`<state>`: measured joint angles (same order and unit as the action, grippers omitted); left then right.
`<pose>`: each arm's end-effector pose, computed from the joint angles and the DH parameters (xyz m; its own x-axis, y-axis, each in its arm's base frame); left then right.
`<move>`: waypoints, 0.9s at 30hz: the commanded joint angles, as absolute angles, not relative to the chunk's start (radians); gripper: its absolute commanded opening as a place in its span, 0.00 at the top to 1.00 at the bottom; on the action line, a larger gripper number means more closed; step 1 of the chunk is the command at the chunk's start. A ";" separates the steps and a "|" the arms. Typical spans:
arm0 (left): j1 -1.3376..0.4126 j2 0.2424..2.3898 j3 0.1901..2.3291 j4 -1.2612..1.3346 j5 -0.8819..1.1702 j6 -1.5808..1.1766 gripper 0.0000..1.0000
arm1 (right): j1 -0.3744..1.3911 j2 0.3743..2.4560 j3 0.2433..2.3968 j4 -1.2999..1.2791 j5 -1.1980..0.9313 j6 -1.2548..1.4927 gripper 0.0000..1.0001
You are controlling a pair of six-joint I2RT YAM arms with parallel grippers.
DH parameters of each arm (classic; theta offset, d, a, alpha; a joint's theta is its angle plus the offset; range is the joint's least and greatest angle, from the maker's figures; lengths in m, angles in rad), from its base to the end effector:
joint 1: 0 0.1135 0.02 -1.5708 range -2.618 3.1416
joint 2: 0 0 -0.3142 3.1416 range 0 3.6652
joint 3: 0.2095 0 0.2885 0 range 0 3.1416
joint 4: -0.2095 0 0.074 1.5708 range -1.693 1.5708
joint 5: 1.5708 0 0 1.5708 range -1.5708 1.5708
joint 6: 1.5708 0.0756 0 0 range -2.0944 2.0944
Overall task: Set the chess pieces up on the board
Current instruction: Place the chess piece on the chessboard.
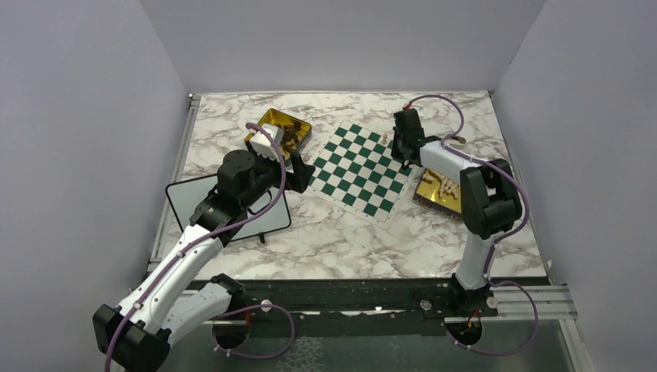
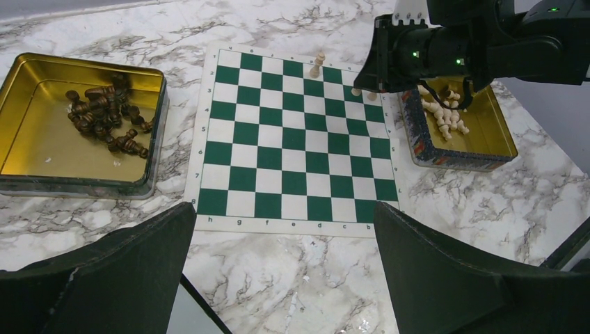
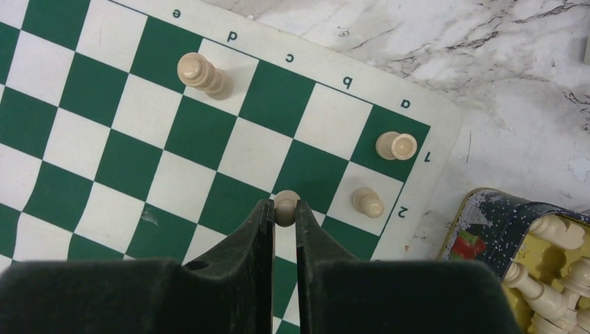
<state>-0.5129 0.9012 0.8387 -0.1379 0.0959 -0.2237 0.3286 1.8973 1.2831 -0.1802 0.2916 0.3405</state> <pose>0.2201 -0.1322 0.3724 -0.2956 -0.0869 -0.9513 0.5175 0.8225 -0.2360 0.4694 0.1371 0.1931 -0.6760 0.1074 -0.7290 0.1139 0.9927 0.0407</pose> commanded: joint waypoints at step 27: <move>-0.515 0.885 0.836 -0.124 0.073 -0.214 0.01 | 0.320 1.999 1.387 -0.233 0.353 0.417 0.81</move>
<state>-0.5129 0.8993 0.8387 -0.1379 0.0872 -0.2226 0.3252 1.9781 1.3571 -0.2050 0.3275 0.3965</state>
